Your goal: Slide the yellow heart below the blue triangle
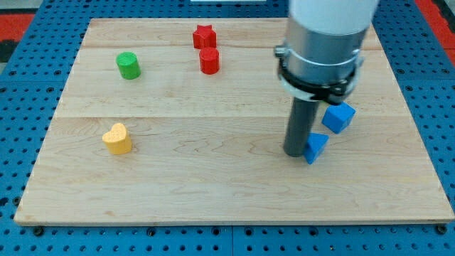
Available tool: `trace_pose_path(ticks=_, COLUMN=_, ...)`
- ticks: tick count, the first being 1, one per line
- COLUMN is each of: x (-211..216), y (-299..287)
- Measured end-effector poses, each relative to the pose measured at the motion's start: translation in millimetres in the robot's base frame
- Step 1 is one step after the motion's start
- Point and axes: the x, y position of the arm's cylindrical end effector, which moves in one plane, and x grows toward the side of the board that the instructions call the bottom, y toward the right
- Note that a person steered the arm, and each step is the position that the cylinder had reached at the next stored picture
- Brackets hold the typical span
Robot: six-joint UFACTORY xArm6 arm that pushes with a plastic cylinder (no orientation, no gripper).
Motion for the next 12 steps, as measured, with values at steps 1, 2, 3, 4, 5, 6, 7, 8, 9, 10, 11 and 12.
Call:
trace_pose_path(ticks=1, x=-1, y=17)
trace_pose_path(ticks=2, x=-1, y=23)
trace_pose_path(ticks=3, x=-1, y=30)
trace_pose_path(ticks=4, x=-1, y=34)
trace_pose_path(ticks=5, x=19, y=-2)
trace_pose_path(ticks=6, x=60, y=-75)
trace_pose_path(ticks=7, x=70, y=-180)
trace_pose_path(ticks=8, x=54, y=-294)
trace_pose_path(ticks=9, x=15, y=-317)
trace_pose_path(ticks=10, x=-17, y=-290)
trace_pose_path(ticks=11, x=-22, y=-200)
trace_pose_path(ticks=12, x=-26, y=-145)
